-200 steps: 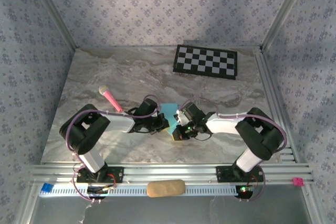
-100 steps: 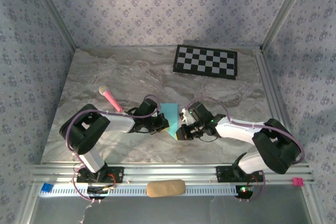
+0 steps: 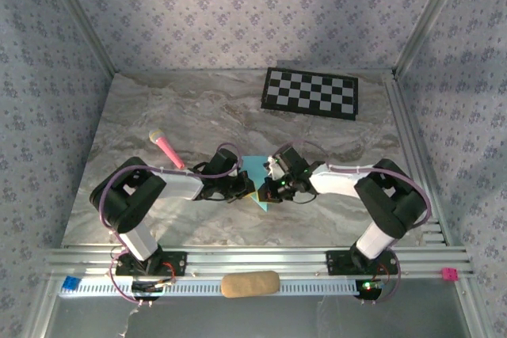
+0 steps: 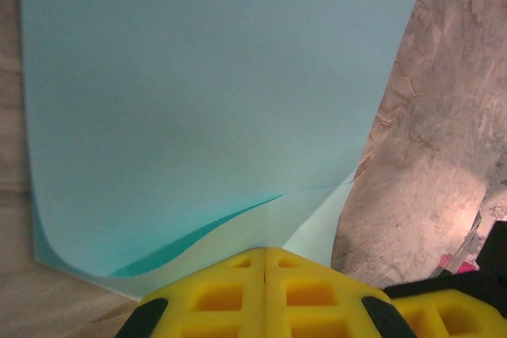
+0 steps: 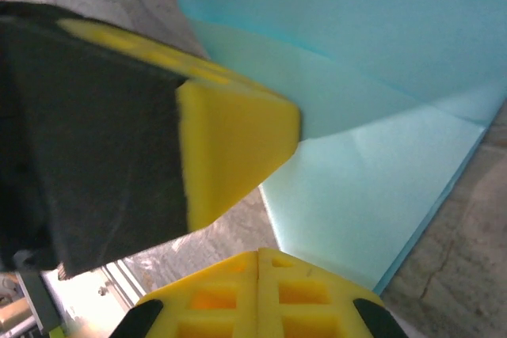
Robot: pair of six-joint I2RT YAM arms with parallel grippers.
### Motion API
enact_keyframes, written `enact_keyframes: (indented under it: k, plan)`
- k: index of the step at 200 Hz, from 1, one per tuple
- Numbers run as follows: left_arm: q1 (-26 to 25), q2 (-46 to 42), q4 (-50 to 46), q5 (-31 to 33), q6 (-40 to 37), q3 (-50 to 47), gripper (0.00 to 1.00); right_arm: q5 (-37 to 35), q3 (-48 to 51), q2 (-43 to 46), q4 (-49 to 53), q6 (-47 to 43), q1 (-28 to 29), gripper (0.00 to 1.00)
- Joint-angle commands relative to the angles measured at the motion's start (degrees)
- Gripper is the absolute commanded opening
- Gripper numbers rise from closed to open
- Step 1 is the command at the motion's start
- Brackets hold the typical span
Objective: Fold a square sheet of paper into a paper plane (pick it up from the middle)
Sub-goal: Third fold the triangle at the center of the table.
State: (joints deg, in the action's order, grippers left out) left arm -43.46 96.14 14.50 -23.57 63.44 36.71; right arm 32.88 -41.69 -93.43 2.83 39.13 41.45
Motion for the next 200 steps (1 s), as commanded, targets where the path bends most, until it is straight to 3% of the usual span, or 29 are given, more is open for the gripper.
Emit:
enact_keyframes:
  k: [1, 90, 151, 200]
  plan:
    - [0.5, 1.0, -3.0, 1.6, -1.0, 0.6, 0.00, -1.6, -1.1, -2.2, 2.5, 0.9, -0.6, 0.01]
    - [0.1, -5.2, -1.5, 1.8, -1.0, 1.5, 0.05, -4.6, 1.7, -3.9, 5.7, 0.4, -1.5, 0.00]
    - [-0.6, -1.3, -4.7, 2.8, -2.1, 2.1, 0.04, -4.9, 1.8, -4.0, 6.4, -0.3, -1.6, 0.00]
    - [2.8, 0.2, -7.4, 6.1, -3.5, 0.9, 0.02, -5.2, 2.0, -3.7, 7.5, -1.2, -2.0, 0.00]
